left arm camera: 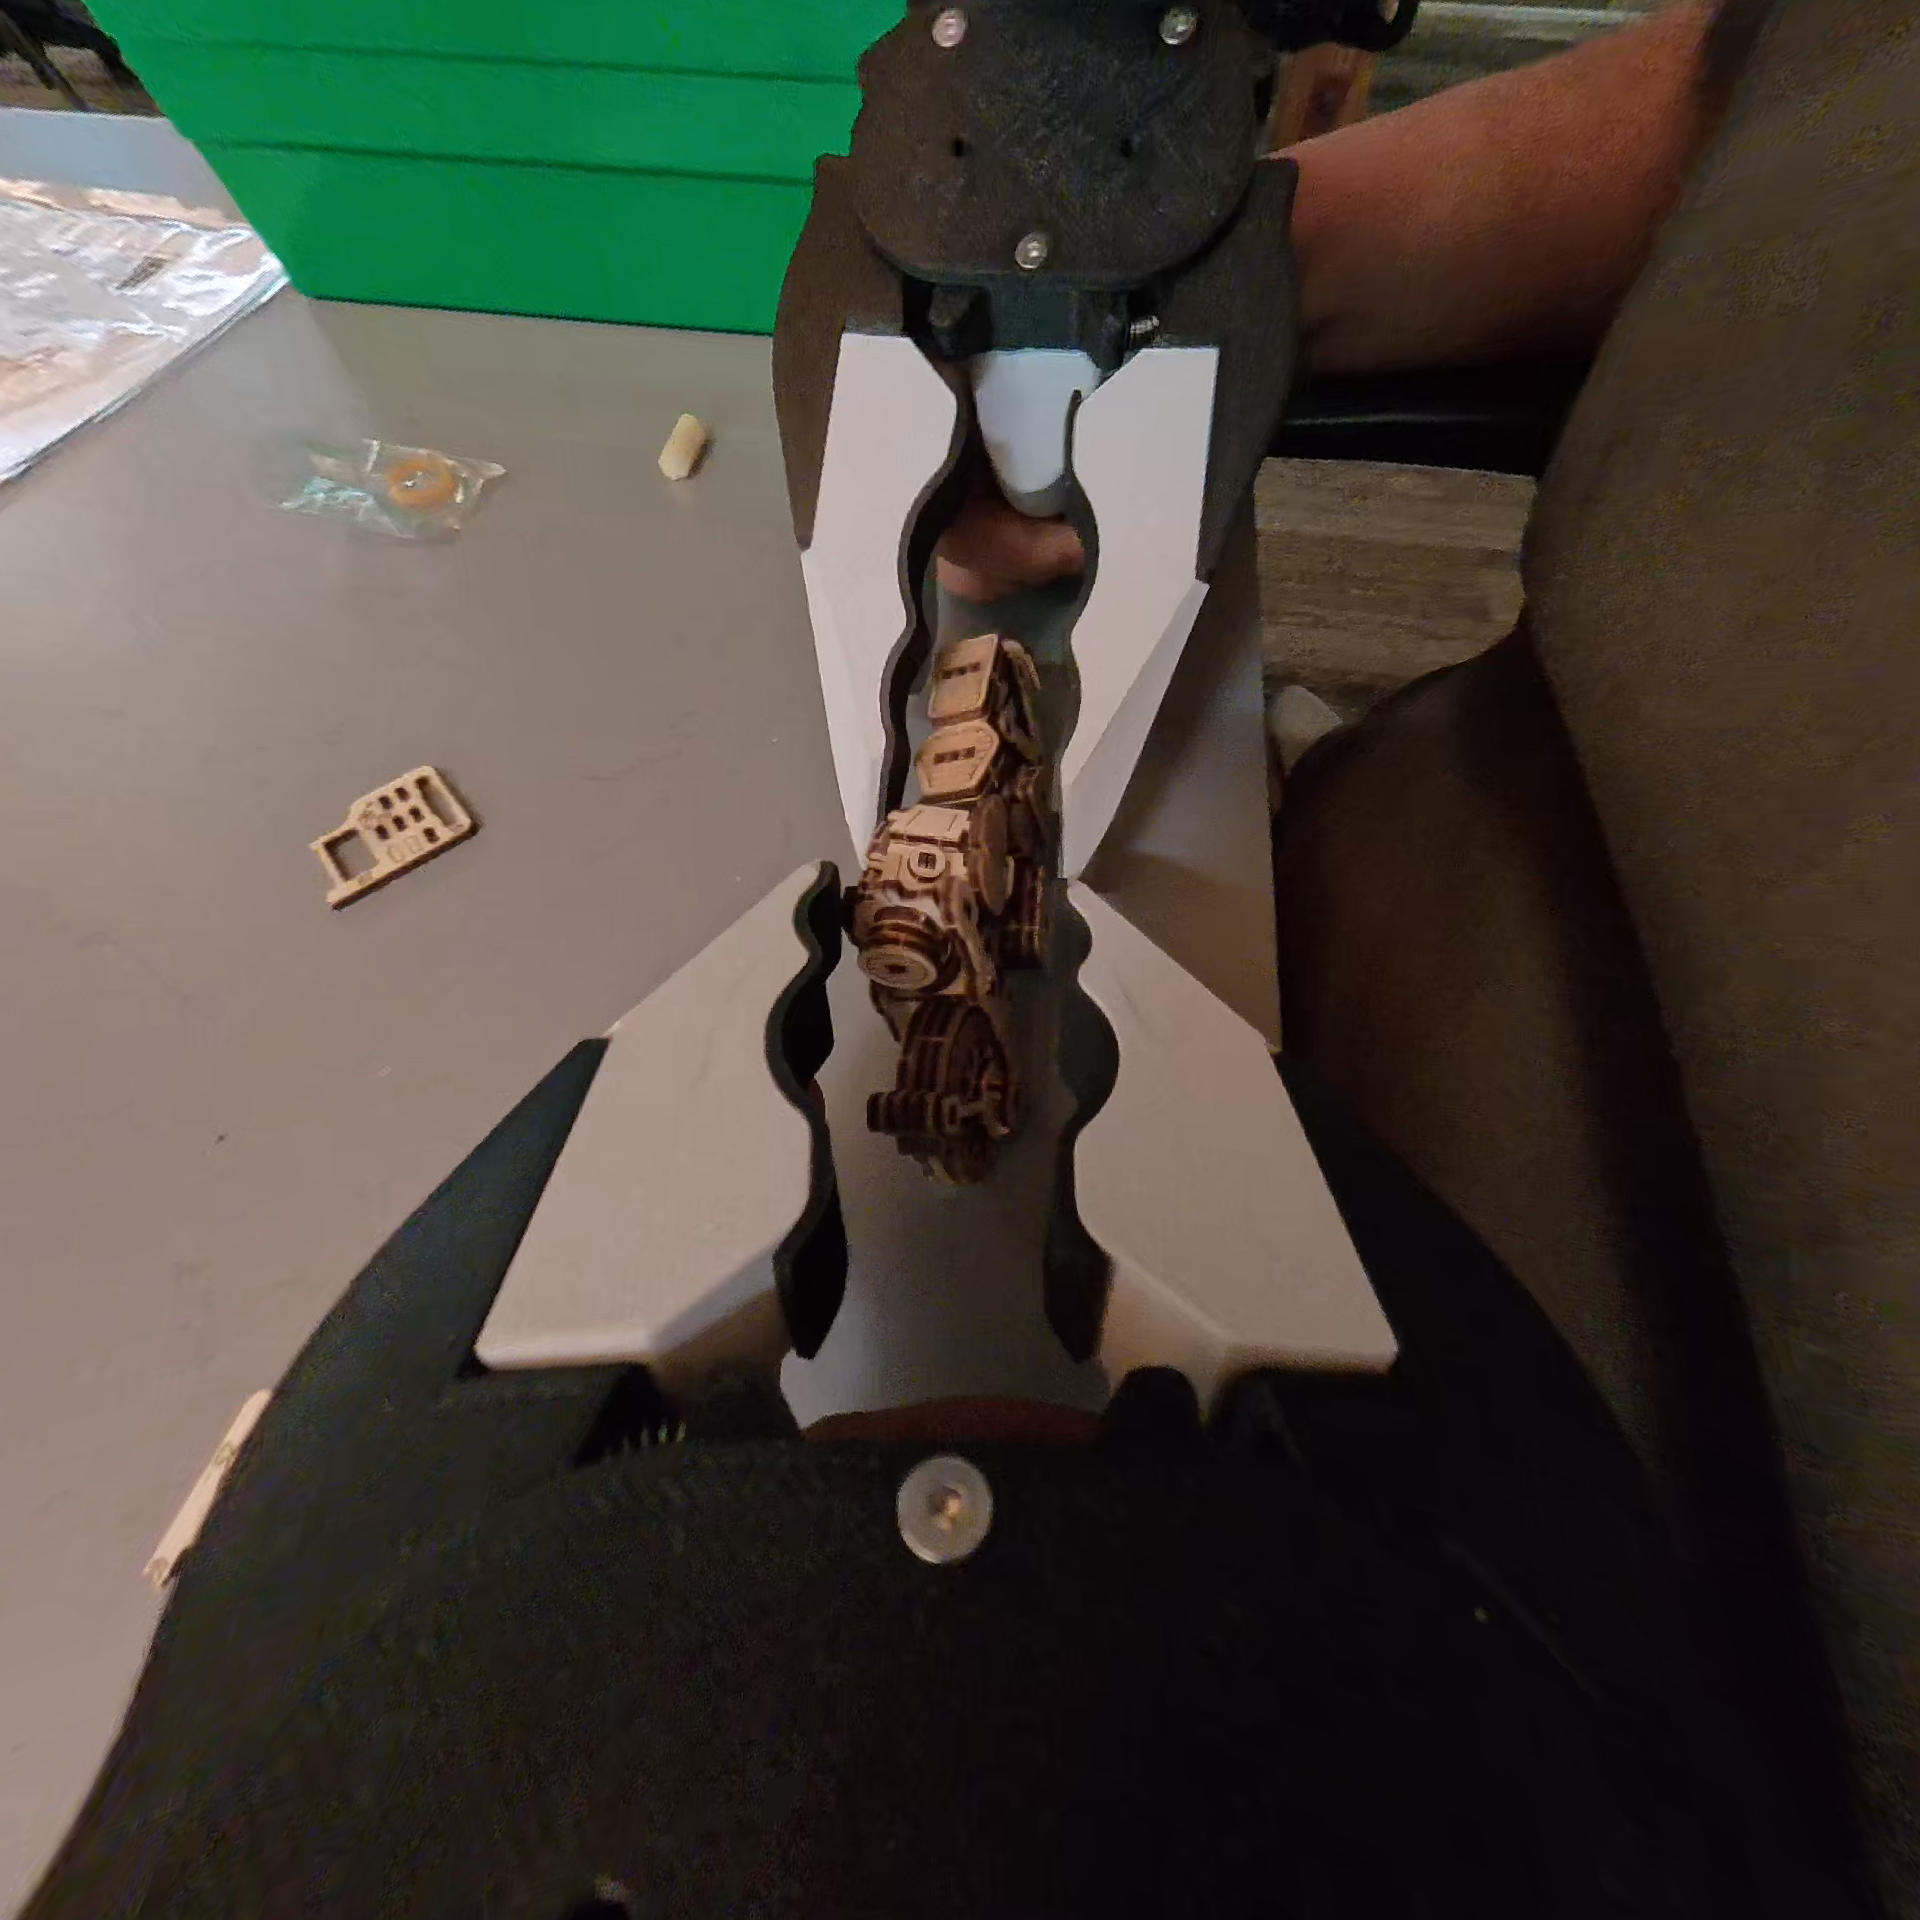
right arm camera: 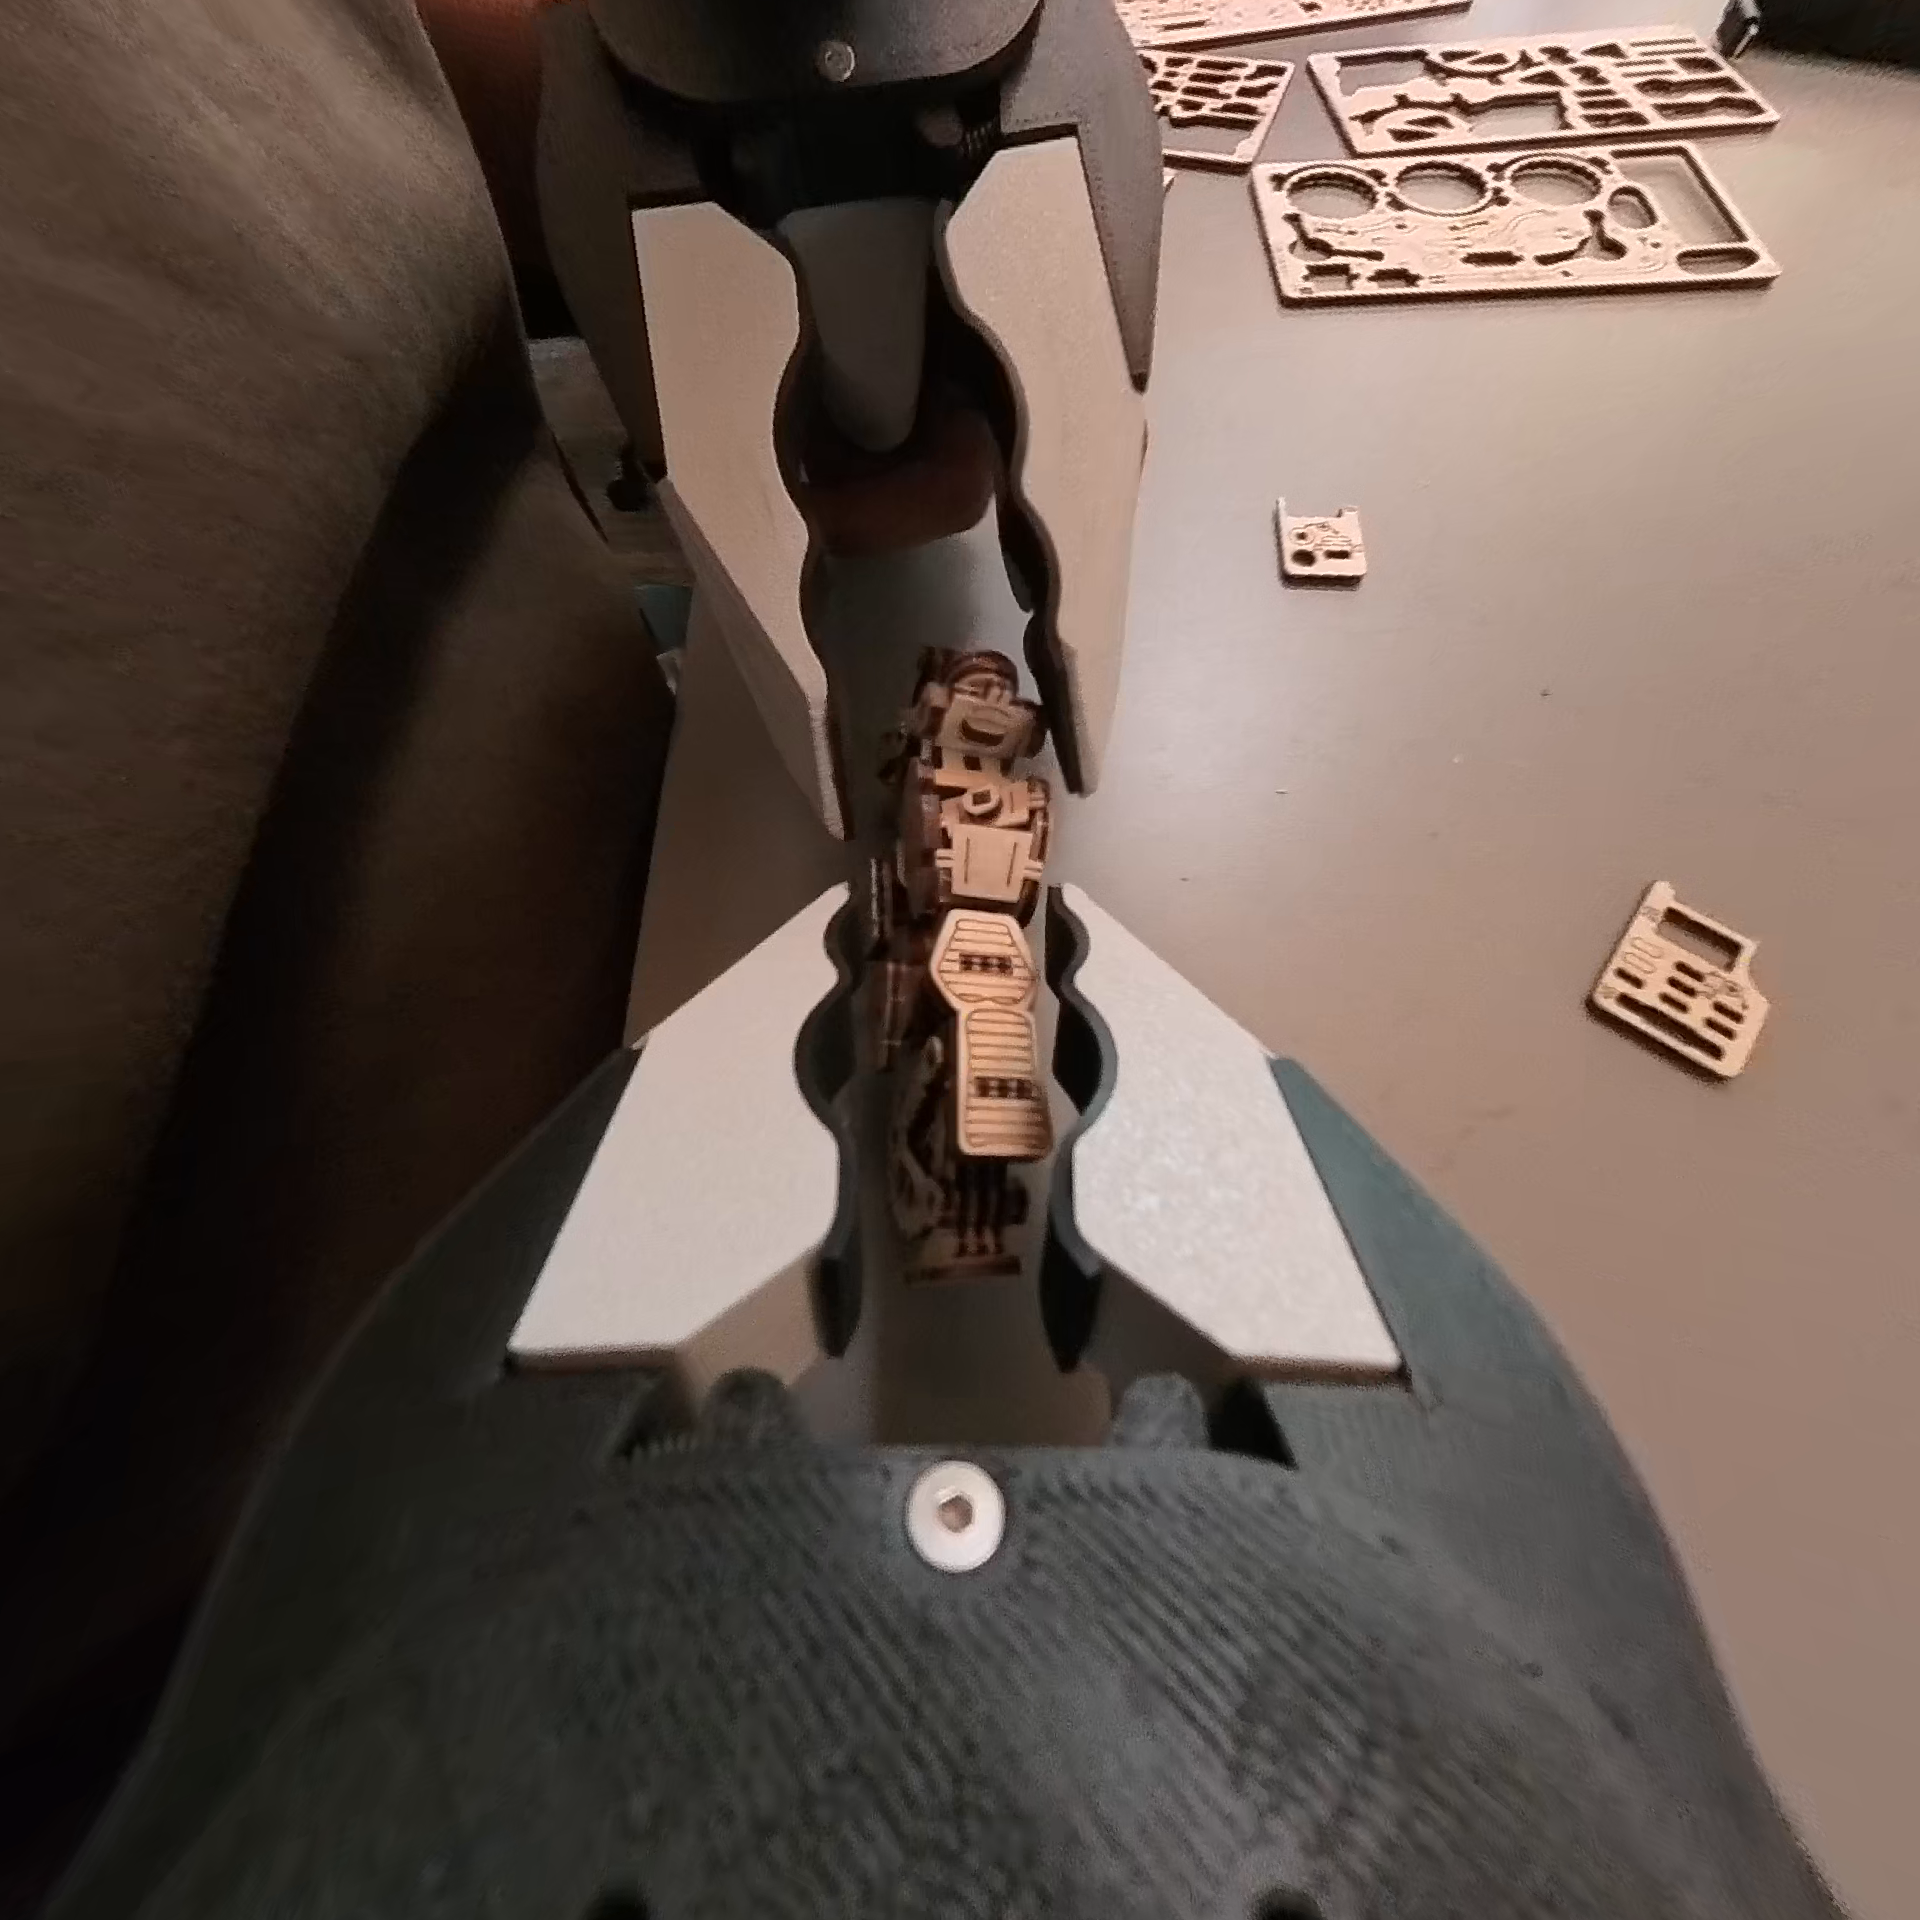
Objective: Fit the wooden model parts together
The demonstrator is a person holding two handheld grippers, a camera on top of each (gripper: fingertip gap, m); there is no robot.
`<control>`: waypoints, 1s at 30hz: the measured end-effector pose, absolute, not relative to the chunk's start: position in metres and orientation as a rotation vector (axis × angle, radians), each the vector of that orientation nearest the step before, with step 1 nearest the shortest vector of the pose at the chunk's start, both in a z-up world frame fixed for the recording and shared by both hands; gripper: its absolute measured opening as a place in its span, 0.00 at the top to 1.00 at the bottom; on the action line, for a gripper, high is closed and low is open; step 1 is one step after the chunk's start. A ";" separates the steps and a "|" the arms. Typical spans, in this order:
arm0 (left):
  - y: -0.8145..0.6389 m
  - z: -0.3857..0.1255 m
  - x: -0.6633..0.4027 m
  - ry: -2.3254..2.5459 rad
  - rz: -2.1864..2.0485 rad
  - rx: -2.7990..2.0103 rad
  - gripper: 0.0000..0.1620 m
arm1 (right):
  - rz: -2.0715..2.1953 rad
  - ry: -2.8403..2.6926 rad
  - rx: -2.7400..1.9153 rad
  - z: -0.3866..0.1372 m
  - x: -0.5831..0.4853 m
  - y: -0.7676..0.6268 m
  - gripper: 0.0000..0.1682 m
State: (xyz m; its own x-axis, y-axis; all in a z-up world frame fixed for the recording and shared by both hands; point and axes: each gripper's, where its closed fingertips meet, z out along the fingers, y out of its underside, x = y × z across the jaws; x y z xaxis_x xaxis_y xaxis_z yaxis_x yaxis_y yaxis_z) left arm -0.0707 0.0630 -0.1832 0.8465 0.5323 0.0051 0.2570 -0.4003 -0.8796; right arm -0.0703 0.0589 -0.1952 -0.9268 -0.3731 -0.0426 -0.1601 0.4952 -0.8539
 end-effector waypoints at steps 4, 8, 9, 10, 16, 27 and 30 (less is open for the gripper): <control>0.057 -0.187 -0.081 -0.673 0.346 -2.000 0.74 | -1.400 2.558 -0.357 -0.198 -0.082 0.055 0.77; 0.051 -0.200 -0.092 -0.807 0.307 -2.035 0.72 | -1.329 2.541 -0.231 -0.202 -0.089 0.051 0.72; 0.050 -0.201 -0.093 -0.824 0.293 -2.028 0.71 | -1.316 2.535 -0.210 -0.202 -0.091 0.051 0.71; 0.049 -0.200 -0.094 -0.836 0.278 -2.017 0.71 | -1.311 2.533 -0.196 -0.203 -0.092 0.050 0.70; 0.044 -0.199 -0.099 -0.910 0.214 -1.955 0.71 | -1.308 2.525 -0.145 -0.202 -0.096 0.050 0.69; 0.035 -0.189 -0.103 -0.962 0.185 -1.836 0.69 | -1.406 2.360 -0.007 -0.182 -0.105 0.052 0.66; 0.032 -0.186 -0.105 -0.956 0.224 -1.836 0.66 | -1.476 2.314 0.019 -0.167 -0.109 0.051 0.65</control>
State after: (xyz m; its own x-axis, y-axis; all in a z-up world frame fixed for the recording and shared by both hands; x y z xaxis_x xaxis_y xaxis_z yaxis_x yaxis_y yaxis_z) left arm -0.1046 0.0319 -0.1857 0.6689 0.6967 0.2592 0.5093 -0.1755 -0.8425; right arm -0.1095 0.0513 -0.1668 -0.9222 -0.1965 -0.3332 0.2193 0.4441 -0.8687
